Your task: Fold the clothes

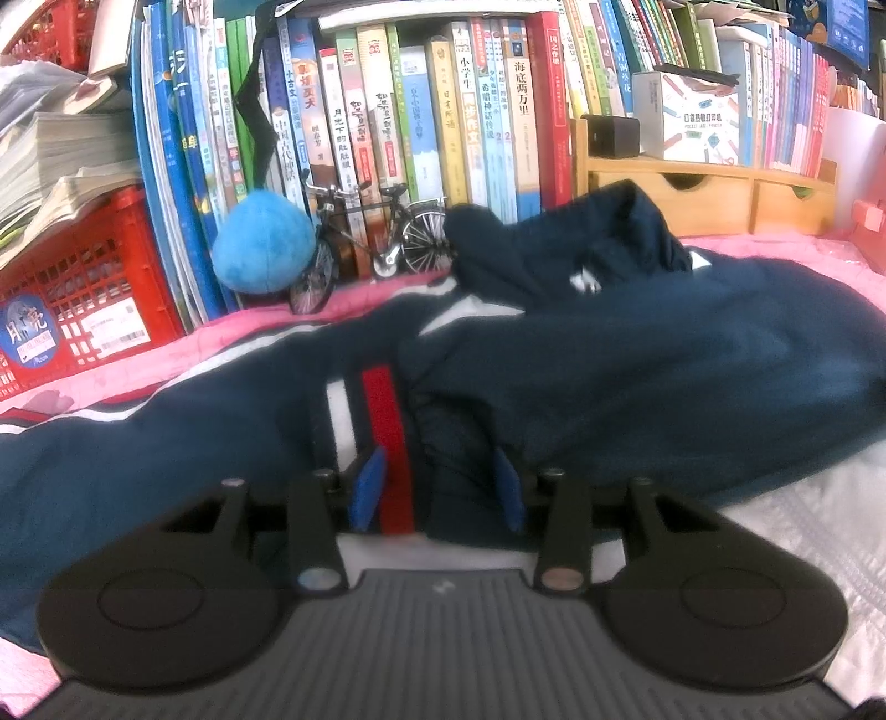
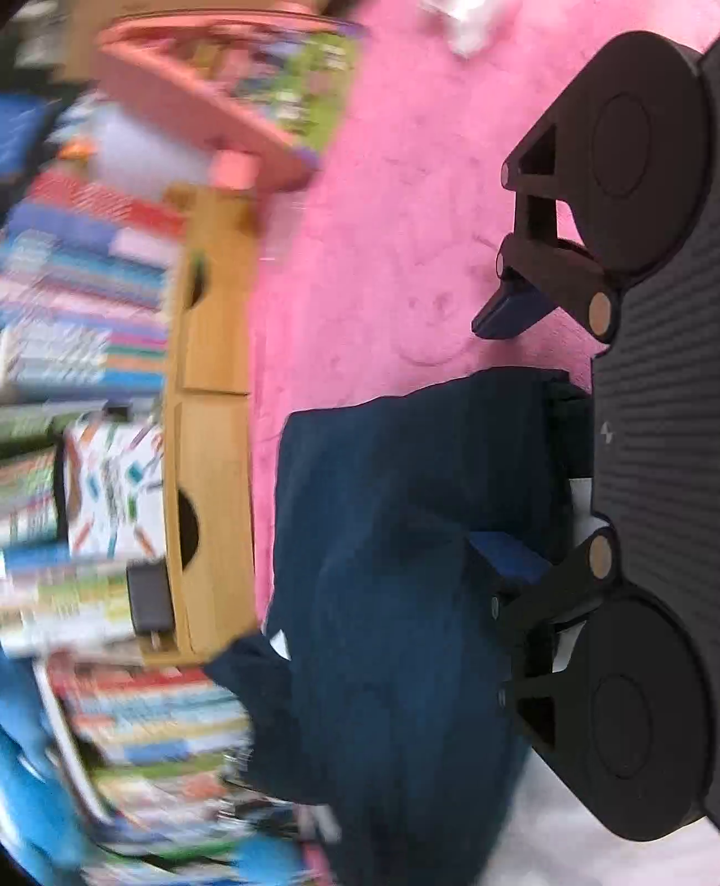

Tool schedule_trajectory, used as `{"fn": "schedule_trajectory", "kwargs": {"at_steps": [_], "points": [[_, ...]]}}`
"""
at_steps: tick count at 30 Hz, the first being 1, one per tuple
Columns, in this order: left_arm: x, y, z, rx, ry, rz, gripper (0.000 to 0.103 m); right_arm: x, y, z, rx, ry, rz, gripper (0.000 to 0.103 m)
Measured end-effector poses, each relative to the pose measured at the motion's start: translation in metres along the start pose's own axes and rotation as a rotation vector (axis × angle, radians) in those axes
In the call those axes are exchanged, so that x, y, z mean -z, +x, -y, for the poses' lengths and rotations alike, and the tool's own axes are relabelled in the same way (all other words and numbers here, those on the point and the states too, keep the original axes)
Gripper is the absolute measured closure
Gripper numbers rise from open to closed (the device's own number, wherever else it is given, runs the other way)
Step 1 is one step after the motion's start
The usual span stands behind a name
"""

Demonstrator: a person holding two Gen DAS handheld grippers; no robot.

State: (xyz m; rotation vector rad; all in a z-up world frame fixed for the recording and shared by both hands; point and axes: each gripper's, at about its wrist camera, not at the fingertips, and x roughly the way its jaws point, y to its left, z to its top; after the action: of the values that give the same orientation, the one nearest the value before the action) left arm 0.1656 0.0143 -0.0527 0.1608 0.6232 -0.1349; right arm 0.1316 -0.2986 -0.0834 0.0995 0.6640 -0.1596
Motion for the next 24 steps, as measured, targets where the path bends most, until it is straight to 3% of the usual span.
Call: {"fn": "schedule_trajectory", "kwargs": {"at_steps": [4, 7, 8, 15, 18, 24], "points": [[-0.002, 0.001, 0.000, -0.004, -0.009, -0.001, 0.057, -0.002, -0.004, -0.003, 0.038, -0.015, 0.007, 0.018], [-0.001, -0.014, -0.001, -0.027, -0.006, 0.002, 0.054, -0.003, -0.019, -0.006, 0.080, -0.018, 0.027, 0.027], [-0.001, -0.024, -0.002, -0.027, -0.017, 0.007, 0.048, -0.002, -0.026, -0.007, 0.081, -0.021, 0.034, 0.027], [0.015, -0.114, -0.003, 0.082, -0.119, 0.034, 0.033, 0.024, -0.118, -0.026, -0.169, -0.068, 0.083, 0.017], [0.030, -0.148, 0.010, 0.108, -0.150, 0.014, 0.033, 0.048, -0.147, -0.050, -0.265, -0.155, 0.081, 0.015], [0.075, -0.209, 0.021, 0.078, -0.219, -0.046, 0.033, 0.103, -0.205, -0.092, -0.291, -0.266, 0.049, 0.012]]}}
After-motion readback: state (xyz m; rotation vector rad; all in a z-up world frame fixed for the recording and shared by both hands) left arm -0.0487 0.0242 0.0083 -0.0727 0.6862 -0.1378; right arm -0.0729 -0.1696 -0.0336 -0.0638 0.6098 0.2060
